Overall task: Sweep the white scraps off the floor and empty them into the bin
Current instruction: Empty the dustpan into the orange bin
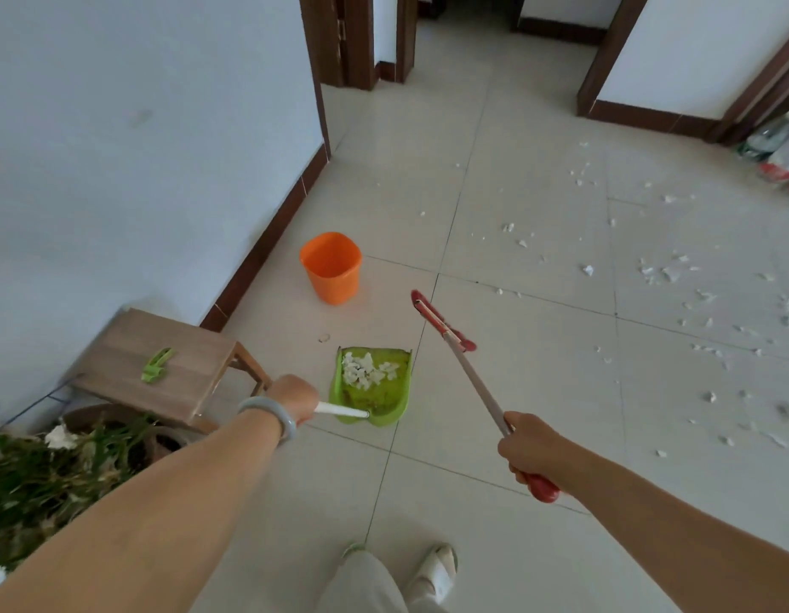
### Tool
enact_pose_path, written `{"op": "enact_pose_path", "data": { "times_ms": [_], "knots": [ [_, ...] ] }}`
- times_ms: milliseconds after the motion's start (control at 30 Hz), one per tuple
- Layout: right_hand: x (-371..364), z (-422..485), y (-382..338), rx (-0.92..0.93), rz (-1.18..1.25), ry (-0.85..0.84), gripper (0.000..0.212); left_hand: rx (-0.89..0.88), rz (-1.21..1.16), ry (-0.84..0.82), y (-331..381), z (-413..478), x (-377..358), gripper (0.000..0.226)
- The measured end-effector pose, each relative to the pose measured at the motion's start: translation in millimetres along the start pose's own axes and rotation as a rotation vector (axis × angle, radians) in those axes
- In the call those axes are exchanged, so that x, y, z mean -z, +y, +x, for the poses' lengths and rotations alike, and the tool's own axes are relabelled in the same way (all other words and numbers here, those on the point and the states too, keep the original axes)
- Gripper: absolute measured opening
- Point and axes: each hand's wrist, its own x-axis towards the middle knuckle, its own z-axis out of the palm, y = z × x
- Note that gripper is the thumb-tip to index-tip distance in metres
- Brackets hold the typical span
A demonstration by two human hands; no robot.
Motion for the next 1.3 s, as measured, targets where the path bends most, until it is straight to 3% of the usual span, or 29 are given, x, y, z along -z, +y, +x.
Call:
{"op": "enact_pose_path", "data": {
  "times_ms": [167, 367, 733, 1300],
  "knots": [
    [26, 17, -11, 0.013, -0.061, 0.079, 0.026, 0.079, -0.16, 0.15, 37, 14, 25, 0.021],
    [39, 37, -45, 0.01, -0.075, 0.107, 0.039, 0.058, -0.343, 0.137, 78, 34, 72, 0.02],
    [41, 48, -158, 0.053, -0.263, 0.135, 0.049, 0.068, -0.677, -0.055, 90, 107, 167, 0.012],
    [18, 67, -260, -0.001, -0.413, 0.196, 0.053, 0.066, -0.956, -0.263, 54, 211, 218, 0.013]
  ]
}}
